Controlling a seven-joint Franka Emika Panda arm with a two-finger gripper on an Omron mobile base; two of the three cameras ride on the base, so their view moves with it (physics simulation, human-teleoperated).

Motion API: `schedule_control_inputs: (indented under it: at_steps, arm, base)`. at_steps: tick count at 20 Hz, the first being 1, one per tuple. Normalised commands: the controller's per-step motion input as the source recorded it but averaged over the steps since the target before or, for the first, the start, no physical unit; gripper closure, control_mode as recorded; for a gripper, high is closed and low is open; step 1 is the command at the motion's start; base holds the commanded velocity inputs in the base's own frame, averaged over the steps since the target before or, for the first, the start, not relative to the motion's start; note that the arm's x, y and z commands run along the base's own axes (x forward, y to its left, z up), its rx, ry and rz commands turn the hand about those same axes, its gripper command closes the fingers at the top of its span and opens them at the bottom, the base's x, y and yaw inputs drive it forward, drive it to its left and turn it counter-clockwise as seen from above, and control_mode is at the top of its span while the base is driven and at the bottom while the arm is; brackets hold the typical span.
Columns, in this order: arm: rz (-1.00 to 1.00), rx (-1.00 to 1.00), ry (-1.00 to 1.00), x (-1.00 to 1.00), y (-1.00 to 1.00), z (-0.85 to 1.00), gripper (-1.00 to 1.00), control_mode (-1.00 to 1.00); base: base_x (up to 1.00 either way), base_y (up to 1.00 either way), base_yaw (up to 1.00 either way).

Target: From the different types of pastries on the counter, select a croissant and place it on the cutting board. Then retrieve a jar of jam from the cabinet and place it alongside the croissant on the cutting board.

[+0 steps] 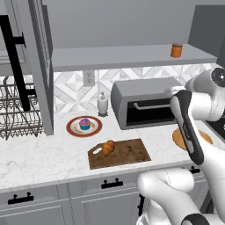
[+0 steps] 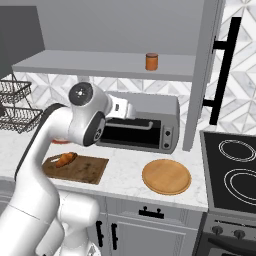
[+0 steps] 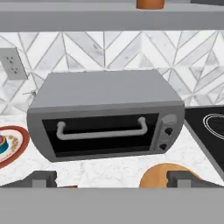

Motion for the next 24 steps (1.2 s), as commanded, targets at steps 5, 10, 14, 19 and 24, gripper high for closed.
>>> schedule_control_inputs:
  at_steps: [5, 10, 14, 19, 24]
  arm:
    - [0.0, 0.0, -0.3, -0.27, -0.38, 1.0, -1.0, -1.0]
    - [-0.01, -0.01, -0.23, -0.13, -0.04, 0.56, -1.0, -1.0]
    - [0.0, 0.01, 0.0, 0.01, 0.0, 0.05, -1.0, -1.0]
    - [0.0, -0.13, -0.25, 0.01, 0.0, 0.75, -1.0, -1.0]
    - [0.0, -0.07, -0.16, 0.01, 0.0, 0.31, -1.0, -1.0]
  base:
    - [0.0, 0.0, 0.0]
    - [0.0, 0.0, 0.0]
    - [0.0, 0.0, 0.0]
    - [0.0, 0.0, 0.0]
    - [0.0, 0.0, 0.0]
